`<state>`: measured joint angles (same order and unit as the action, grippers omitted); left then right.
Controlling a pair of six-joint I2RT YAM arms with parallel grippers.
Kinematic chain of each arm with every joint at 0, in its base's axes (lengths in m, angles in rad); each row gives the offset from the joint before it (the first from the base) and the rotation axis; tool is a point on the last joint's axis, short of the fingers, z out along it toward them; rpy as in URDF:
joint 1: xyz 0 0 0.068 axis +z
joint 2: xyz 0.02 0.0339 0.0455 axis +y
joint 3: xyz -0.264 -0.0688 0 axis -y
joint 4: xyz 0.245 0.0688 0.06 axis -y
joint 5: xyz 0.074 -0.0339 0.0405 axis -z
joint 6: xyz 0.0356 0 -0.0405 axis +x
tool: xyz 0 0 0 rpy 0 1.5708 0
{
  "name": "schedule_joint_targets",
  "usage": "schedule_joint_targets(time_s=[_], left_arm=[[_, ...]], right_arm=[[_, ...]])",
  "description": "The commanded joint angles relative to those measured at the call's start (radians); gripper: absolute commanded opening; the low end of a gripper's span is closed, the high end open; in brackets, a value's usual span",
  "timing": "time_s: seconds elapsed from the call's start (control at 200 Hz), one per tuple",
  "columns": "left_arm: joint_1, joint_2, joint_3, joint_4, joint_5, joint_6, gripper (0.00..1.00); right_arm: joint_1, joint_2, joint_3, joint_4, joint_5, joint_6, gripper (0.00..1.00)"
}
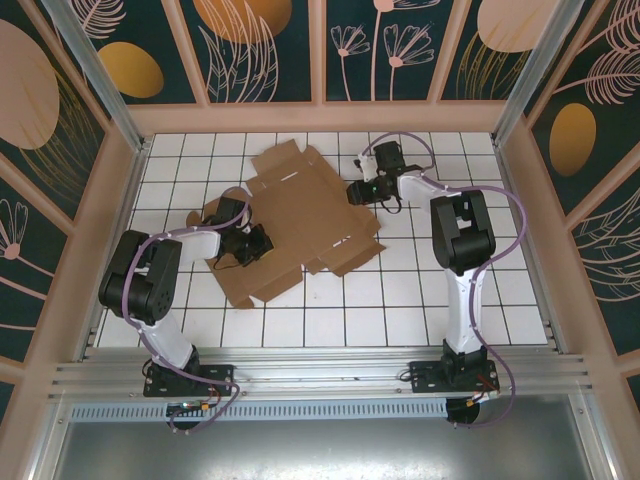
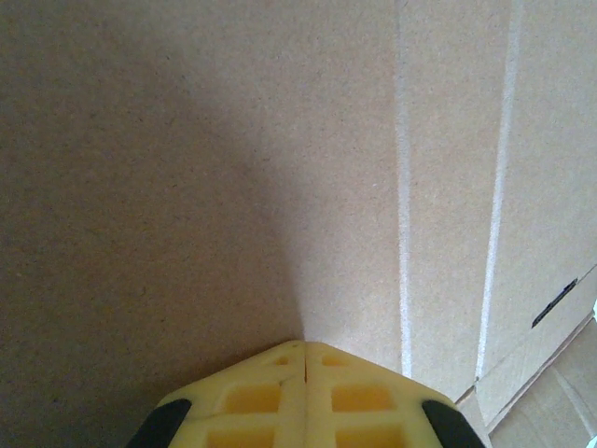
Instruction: Fold the paper box
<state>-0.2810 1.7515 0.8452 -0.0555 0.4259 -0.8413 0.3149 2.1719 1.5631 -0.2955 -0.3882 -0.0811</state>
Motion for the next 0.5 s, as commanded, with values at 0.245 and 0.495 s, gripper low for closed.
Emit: schedule_joint_targets(time_s=[0.245,0.495], left_arm=[[-0.002,-0.022,0.109,-0.082,-0.043,0.032,0.0],[-0.003,-0.015,0.409,-0.088,0.056,-0.026,0.25]], right_arm=[[0.014,-0.099,-0.12,0.067,0.075,-0.05,0.04],[0.128,-0.274,-0.271,0.342,0.519,-0.276,0.0]])
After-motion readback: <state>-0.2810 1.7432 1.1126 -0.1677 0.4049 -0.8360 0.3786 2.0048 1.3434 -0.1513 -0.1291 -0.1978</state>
